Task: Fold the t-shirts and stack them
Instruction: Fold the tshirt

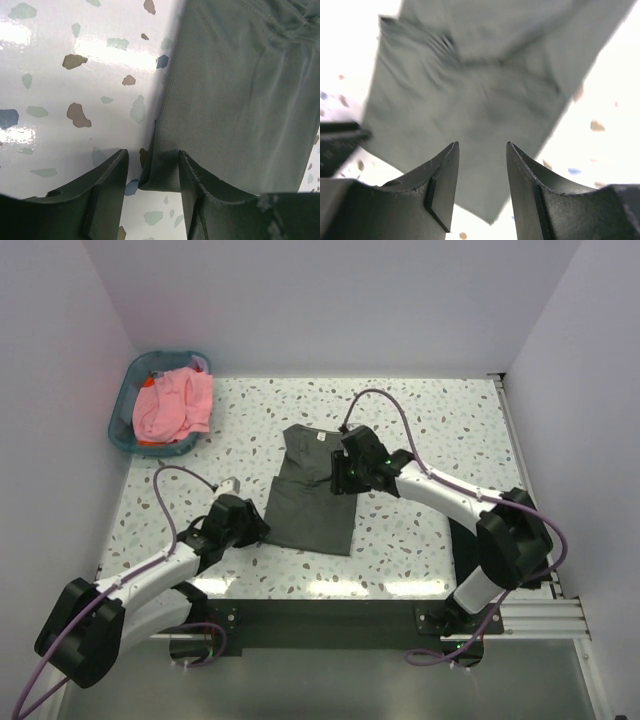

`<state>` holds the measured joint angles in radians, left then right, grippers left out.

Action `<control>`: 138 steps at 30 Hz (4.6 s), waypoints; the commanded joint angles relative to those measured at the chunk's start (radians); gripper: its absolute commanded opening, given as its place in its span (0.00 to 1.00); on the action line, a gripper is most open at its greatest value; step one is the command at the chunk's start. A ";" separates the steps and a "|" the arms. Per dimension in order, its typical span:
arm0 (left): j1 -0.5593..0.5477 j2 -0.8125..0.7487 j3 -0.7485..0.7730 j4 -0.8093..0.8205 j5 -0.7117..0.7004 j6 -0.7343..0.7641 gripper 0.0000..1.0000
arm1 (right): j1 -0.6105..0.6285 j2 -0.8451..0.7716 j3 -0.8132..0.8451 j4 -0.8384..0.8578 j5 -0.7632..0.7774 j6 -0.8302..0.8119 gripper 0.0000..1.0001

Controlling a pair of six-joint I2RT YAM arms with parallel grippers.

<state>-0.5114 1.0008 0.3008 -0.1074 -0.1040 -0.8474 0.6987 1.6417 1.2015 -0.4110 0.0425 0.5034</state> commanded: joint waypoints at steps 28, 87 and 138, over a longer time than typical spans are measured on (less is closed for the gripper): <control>-0.226 0.004 0.001 -0.181 -0.029 -0.163 0.35 | -0.007 -0.298 -0.551 0.009 -0.197 0.230 0.52; -0.233 -0.002 0.250 -0.178 -0.073 -0.032 0.00 | 0.071 -0.585 -0.426 -0.130 0.094 0.167 0.00; 0.323 0.871 1.023 0.272 0.196 0.139 0.62 | -0.420 0.386 0.500 0.043 -0.093 0.012 0.69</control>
<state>-0.1864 1.9793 1.2877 0.2153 0.1734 -0.7639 0.2764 2.1452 1.6562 -0.3424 -0.1154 0.5529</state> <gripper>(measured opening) 0.635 0.691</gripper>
